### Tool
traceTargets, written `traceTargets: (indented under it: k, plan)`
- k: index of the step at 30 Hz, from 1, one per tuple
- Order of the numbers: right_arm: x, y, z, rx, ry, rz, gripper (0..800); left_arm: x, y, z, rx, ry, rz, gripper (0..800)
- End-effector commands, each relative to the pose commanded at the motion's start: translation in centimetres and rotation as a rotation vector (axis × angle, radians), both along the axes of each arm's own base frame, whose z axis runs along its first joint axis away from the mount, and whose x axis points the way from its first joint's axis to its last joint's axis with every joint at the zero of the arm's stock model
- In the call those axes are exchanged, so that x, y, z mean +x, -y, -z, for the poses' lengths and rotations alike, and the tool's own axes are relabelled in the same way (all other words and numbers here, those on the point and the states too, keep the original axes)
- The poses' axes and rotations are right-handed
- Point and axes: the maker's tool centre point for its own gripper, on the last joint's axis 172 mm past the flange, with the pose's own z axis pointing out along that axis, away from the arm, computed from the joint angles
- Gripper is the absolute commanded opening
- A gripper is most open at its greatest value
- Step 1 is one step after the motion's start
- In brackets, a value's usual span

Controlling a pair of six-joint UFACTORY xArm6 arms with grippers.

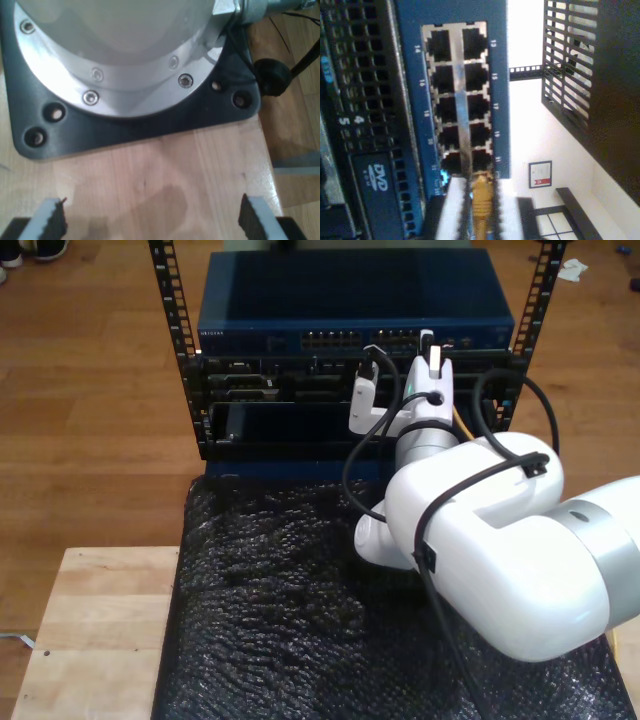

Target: Grab the cable and plug it in

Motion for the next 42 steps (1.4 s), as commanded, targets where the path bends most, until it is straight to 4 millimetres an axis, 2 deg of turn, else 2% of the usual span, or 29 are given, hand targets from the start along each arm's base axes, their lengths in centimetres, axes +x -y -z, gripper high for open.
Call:
traceTargets:
  k: [4, 11, 15, 20, 27, 33, 38, 42]
  plan:
    - [-0.5, 0.1, -0.5, 0.002, -0.003, 0.0, 216, 0.0, 0.0, 0.0, 0.0, 0.0, 0.0, 800]
    - [-1.5, 0.5, -2.5, 0.008, 0.006, -0.002, 240, 0.0, -0.1, 0.0, 0.002, 0.0, 0.0, 800]
    - [-2.7, 0.0, -2.9, 0.002, -0.011, -0.018, 272, 0.0, -0.1, 0.0, 0.002, 0.0, 0.0, 800]
    - [-5.5, 0.9, -2.2, -0.021, -0.07, -0.023, 295, 0.0, 0.0, 0.0, 0.0, 0.0, 0.0, 800]
    - [-9.2, 2.8, -2.9, -0.039, -0.115, -0.022, 343, 0.0, -0.1, 0.0, 0.002, 0.0, 0.0, 800]
    - [-11.4, 3.8, -2.4, -0.023, -0.219, -0.048, 453, 0.0, -0.1, 0.0, 0.002, 0.0, 0.0, 800]
    - [-13.0, 5.5, -2.5, 0.008, -0.306, -0.059, 529, 0.0, 0.0, 0.0, 0.0, 0.0, 0.0, 800]
    - [-13.8, 9.7, -3.5, 0.05, -0.35, -0.018, 553, 0.0, -0.1, 0.0, 0.002, 0.0, 0.0, 800]
